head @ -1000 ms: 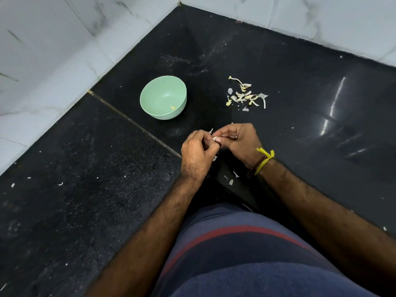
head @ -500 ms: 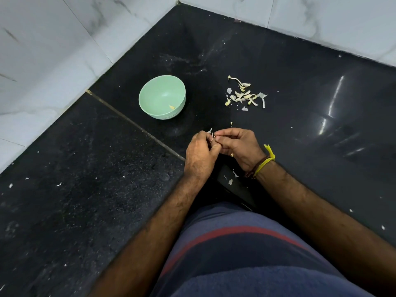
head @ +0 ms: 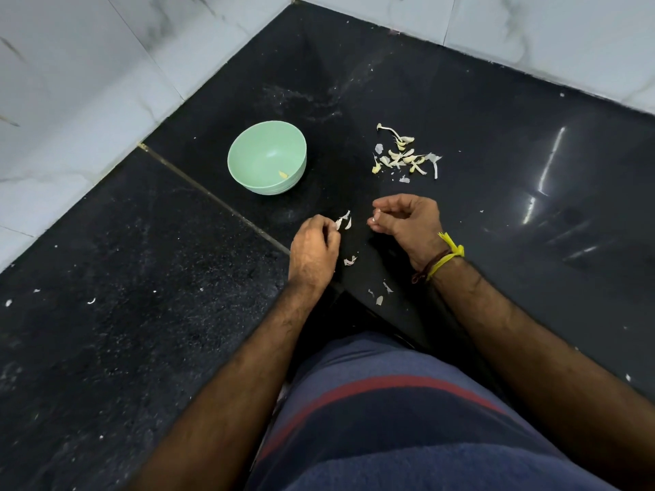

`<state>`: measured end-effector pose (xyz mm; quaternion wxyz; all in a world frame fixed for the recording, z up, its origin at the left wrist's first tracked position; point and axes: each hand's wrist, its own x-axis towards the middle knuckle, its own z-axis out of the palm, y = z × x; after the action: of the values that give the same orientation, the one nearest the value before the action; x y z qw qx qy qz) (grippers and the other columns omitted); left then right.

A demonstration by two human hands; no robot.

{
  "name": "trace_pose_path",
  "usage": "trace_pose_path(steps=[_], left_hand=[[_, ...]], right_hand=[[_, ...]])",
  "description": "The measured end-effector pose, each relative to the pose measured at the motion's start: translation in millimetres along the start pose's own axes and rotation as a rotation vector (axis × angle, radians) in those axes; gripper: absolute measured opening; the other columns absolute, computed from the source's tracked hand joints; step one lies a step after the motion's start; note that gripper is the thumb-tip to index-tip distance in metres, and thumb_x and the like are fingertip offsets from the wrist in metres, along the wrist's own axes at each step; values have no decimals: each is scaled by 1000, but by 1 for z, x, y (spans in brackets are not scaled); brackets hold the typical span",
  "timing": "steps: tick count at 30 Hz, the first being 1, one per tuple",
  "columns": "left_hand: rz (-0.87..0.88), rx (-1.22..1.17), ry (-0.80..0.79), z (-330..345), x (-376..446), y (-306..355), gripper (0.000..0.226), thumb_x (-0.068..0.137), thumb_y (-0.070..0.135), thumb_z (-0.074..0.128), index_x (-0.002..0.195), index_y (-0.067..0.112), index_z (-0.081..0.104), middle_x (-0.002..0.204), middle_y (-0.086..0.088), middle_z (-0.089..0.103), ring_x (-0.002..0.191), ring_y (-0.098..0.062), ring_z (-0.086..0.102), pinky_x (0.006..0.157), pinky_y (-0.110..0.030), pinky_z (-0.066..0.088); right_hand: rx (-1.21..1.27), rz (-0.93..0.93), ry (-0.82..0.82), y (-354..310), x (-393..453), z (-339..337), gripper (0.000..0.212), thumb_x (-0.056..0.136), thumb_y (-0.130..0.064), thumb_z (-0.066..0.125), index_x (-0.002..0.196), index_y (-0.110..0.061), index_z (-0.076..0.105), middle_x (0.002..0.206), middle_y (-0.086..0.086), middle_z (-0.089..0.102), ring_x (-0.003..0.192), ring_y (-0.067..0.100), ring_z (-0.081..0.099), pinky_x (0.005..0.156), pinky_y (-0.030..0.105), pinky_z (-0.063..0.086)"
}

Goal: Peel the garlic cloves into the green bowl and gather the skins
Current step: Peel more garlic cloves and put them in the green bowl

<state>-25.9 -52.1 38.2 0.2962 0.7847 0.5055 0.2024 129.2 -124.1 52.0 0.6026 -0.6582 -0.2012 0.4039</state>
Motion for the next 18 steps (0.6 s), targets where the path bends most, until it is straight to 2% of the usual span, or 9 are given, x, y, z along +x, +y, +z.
trace_pose_path(steps=[4,9,11,15,18], left_hand=[[77,16,-37,5,12,-18,11,96,19,61,95,12,70,94,-1,65,84,-14,58,79,-31,50],[82,-143,58,8,17,-31,11,87,17,75,80,11,71,73,1,61,63,-9,53,64,-23,49],[69,-165,73,10,19,-33,16,86,19,77,75,11,68,70,1,60,62,-10,53,64,-26,49],[96,-136,93,14,19,-31,20,89,22,71,74,12,62,69,0,58,66,-19,53,64,-35,47],[124,-96,101,15,19,-32,19,90,23,69,76,13,61,74,-1,60,69,-21,55,62,-37,48]], right_hand=[[-51,-17,-8,-6,7,7,17,81,6,74,92,-7,71,87,17,74,82,22,75,76,28,60],[-212,-141,-50,-25,20,30,18,80,4,76,93,-7,70,86,14,73,81,26,74,74,32,62],[-321,-217,-46,-35,30,47,19,79,-1,78,93,-12,71,83,8,72,78,21,72,71,27,60],[-482,-408,-66,-60,53,87,14,77,-12,80,89,-15,75,75,-6,69,67,-1,61,67,11,51],[-605,-506,-119,-74,68,120,14,77,-9,78,90,-14,77,74,-12,65,64,-3,58,70,11,53]])
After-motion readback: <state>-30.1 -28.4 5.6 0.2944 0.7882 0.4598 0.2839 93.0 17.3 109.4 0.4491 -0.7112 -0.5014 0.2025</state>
